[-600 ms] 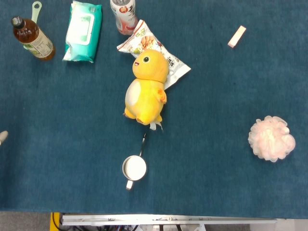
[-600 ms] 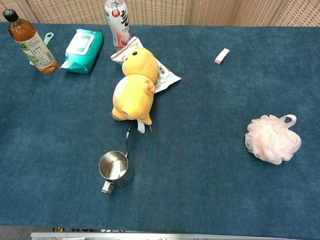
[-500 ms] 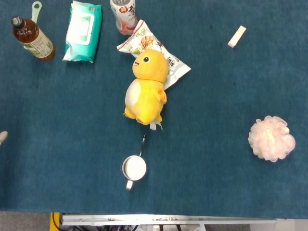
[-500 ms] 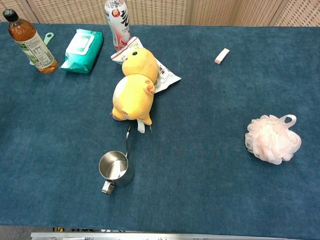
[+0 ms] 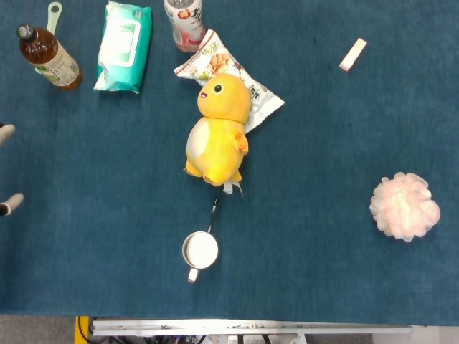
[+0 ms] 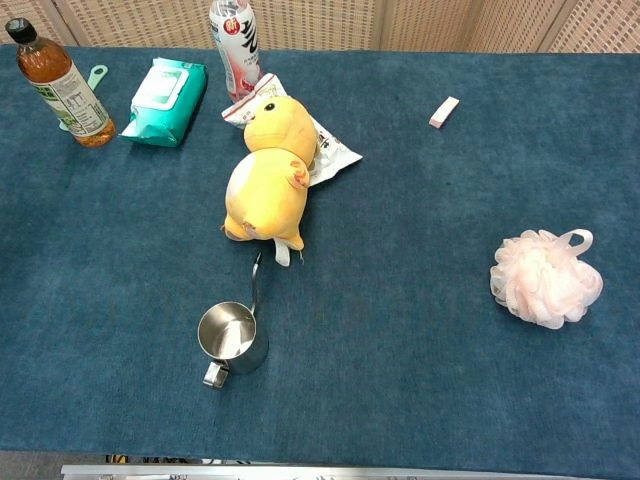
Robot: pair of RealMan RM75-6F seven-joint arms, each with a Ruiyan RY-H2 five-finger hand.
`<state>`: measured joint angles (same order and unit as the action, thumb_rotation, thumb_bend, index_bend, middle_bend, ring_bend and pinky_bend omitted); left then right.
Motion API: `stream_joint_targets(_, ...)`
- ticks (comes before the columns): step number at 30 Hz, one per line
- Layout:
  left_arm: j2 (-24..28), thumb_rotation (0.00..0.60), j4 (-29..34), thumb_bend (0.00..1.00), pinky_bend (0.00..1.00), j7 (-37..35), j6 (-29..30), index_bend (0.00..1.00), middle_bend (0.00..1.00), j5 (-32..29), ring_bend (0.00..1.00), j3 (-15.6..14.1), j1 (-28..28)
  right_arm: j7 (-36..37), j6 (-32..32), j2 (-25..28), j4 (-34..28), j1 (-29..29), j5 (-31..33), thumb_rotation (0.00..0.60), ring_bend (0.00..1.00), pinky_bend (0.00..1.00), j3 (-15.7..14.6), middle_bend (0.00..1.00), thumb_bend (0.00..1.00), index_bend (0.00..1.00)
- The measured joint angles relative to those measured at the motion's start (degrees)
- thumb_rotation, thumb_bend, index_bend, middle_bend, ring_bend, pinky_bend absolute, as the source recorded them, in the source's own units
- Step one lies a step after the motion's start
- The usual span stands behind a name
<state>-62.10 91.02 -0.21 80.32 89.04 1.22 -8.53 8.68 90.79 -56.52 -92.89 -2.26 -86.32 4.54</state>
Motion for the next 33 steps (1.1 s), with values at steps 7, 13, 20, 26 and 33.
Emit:
stream_joint_targets(7,1.2,0.6,-2.8,0.04,0.0,-9.9,-5.7,0.16,0.18,4.9,0.12,-1.0,-5.4,0.0,-0.6,1.7,-2.3,0.4,1.6,0.6,0.2,0.23,0.8,0.35,0.0,0.25)
stream_joint_targets(13,0.9,0.365,-6.1,0.04,0.0,-18.8,-10.6,0.16,0.15,8.4,0.09,-1.8,-10.9,-0.8,-0.7,2.1,-3.2,0.4,2.2,0.6,0.2,0.23,1.0,0.35,0.0,0.25)
stream_joint_targets(20,-2.5,0.162,-11.2,0.02,0.0,-29.7,-13.9,0.16,0.12,12.2,0.07,-2.5,-17.1,-3.0,-0.4,2.3,-4.7,0.0,3.1,0.6,0.2,0.23,1.1,0.35,0.0,0.25)
stream_joint_targets(26,-8.3,0.136,-18.2,0.01,0.0,-39.1,-14.4,0.1,0.06,15.2,0.03,-3.4,-22.1,-3.7,-0.2,2.4,-5.3,-0.2,3.8,0.6,0.2,0.23,1.2,0.35,0.0,0.25)
stream_joint_targets(33,-14.9,0.134,-24.4,0.01,0.0,-48.8,-12.1,0.05,0.02,16.0,0.0,-3.8,-25.2,-4.5,0.3,2.5,-5.7,-0.7,4.3,0.6,0.2,0.23,1.2,0.35,0.0,0.25)
